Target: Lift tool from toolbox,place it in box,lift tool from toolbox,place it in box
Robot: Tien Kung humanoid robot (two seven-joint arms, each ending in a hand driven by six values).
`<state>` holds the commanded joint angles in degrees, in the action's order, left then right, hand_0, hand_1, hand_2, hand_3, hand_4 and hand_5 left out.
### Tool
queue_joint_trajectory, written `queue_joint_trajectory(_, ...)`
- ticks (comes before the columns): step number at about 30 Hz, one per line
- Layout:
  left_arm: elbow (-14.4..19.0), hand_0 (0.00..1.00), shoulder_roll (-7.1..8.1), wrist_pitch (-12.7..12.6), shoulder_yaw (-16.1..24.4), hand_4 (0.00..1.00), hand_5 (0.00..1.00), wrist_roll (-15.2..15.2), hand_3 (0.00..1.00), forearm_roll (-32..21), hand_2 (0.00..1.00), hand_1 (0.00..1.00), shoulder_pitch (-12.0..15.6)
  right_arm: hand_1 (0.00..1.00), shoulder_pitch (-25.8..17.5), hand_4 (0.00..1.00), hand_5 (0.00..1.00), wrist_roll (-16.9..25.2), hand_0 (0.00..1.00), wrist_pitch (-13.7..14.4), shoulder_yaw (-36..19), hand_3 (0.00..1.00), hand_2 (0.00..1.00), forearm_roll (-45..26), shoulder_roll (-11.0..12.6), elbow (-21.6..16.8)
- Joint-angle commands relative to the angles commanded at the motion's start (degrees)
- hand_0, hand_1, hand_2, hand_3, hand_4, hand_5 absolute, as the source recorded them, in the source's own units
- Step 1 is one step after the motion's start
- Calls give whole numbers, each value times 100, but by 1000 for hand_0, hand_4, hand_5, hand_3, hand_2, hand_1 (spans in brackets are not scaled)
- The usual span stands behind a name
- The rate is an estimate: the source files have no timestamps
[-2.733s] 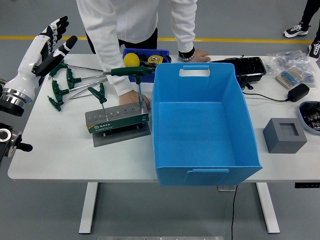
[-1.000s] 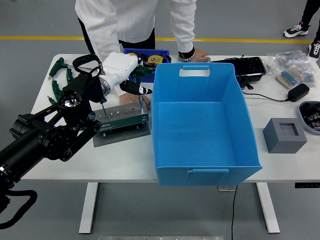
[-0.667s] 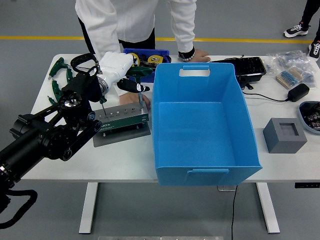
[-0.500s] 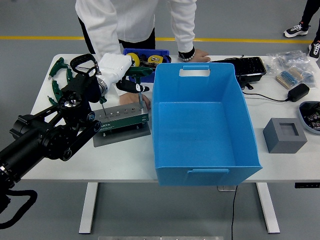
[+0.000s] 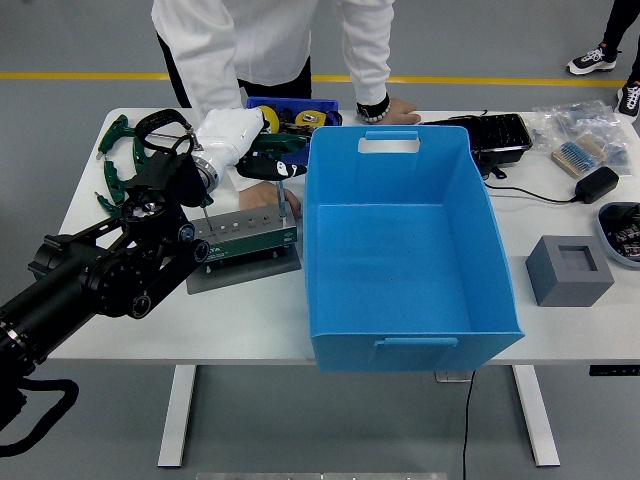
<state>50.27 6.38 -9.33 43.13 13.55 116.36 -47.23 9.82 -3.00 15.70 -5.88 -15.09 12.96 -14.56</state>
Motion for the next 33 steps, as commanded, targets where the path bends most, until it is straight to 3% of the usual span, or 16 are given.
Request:
queue_joint_trajectory(4,-63,136,-18,-84,-57,998,767,17,133,-45,65,22,-7,698,-3,794,712,-2,723,5,-14,561,744,15,-5,0)
queue_joint_trajectory(5,-80,114,-24,-109,-65,998,758,25,75,-57,34,2,-5,700,-5,794,712,-2,723,6,-17,561,745,19,-5,-1)
queue_joint_trajectory(16,-174,100,-29,-167,-128,998,746,-8,46,-317,18,2,52,700,-37,793,712,-17,723,17,-65,562,745,83,-23,-1)
queue_joint_trajectory(17,-148,98,-26,-169,-124,794,705,-33,40,-334,15,2,55,701,-40,793,711,-22,723,18,-73,561,745,99,-24,-1)
queue_joint_trajectory(25,145,97,63,-77,-83,766,694,-168,39,-359,13,2,23,701,-47,791,712,-21,723,15,-60,561,744,72,-27,-1)
queue_joint_trajectory(33,501,96,286,93,-62,737,689,-290,37,-422,12,2,-196,701,-32,791,710,-17,723,8,-39,561,744,45,-17,2)
